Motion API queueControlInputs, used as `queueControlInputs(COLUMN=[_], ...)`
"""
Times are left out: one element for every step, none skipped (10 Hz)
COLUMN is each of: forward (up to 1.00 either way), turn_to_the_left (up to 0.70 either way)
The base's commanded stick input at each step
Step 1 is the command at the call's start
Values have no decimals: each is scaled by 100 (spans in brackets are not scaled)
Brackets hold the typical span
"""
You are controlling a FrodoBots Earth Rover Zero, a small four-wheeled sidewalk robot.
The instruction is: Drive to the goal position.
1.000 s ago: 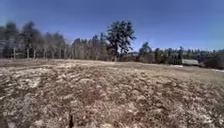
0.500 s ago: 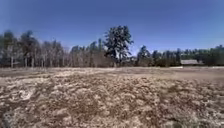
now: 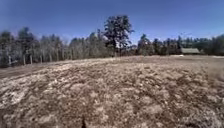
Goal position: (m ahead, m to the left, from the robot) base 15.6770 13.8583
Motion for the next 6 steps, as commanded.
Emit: queueControlInputs(forward=[70, 70, 70, 70, 70, 70], turn_to_the_left=[0, 0, 0, 0, 0, 0])
